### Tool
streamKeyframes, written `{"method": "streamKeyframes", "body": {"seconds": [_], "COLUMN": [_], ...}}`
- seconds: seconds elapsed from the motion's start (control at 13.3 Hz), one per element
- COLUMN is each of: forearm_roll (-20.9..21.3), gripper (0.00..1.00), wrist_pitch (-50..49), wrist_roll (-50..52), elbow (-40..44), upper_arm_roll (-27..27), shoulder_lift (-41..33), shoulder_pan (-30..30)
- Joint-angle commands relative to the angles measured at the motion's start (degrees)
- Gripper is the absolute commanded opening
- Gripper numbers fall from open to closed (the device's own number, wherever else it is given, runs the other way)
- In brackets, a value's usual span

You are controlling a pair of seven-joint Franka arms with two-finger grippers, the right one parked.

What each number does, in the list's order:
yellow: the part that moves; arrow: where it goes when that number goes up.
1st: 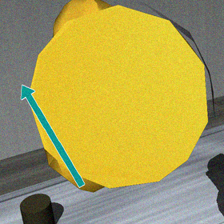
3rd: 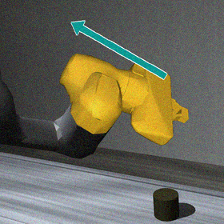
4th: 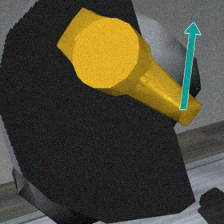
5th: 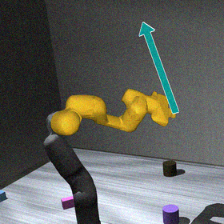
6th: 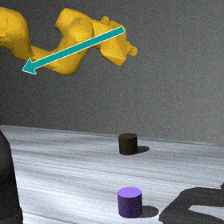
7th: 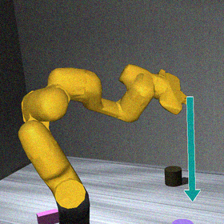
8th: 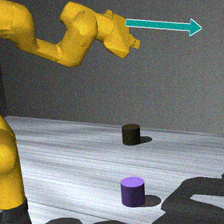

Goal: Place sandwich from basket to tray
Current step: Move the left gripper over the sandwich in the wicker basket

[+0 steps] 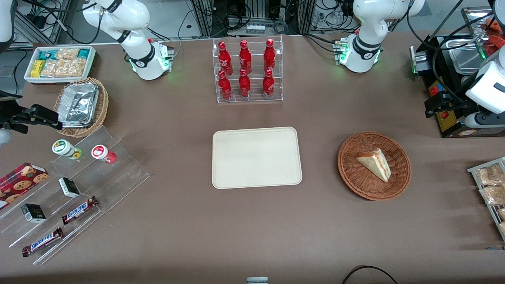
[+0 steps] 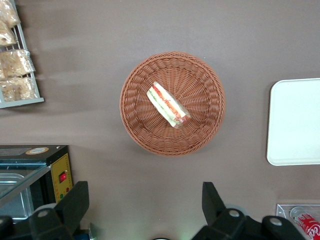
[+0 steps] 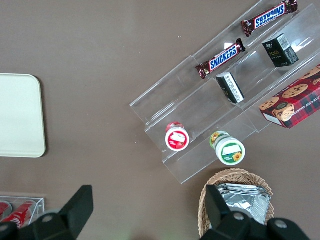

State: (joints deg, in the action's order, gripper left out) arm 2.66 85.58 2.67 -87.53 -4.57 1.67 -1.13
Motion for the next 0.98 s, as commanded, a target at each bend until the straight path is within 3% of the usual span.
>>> {"method": "streamKeyframes", "body": {"seconds": [0.0,0.3,0.53,0.9], "forearm_roll": [-0.64,-0.38,-0.99,-2.04], "gripper": [1.00,1.00,1.00,1.00], "wrist_pitch": [0.37,2.91,10.09,27.76], "wrist_roll": [-1.87,-1.00,-0.47,14.78], "elbow": [1.66,0.88,-6.39,-19.67], "upper_arm_roll": [0.08,0.08,0.08,-0.09], "shoulder_lift": [0.97,4.04,4.40,4.48], "shoulder_pan": [-0.28,-0.28,-0.28,0.08]}}
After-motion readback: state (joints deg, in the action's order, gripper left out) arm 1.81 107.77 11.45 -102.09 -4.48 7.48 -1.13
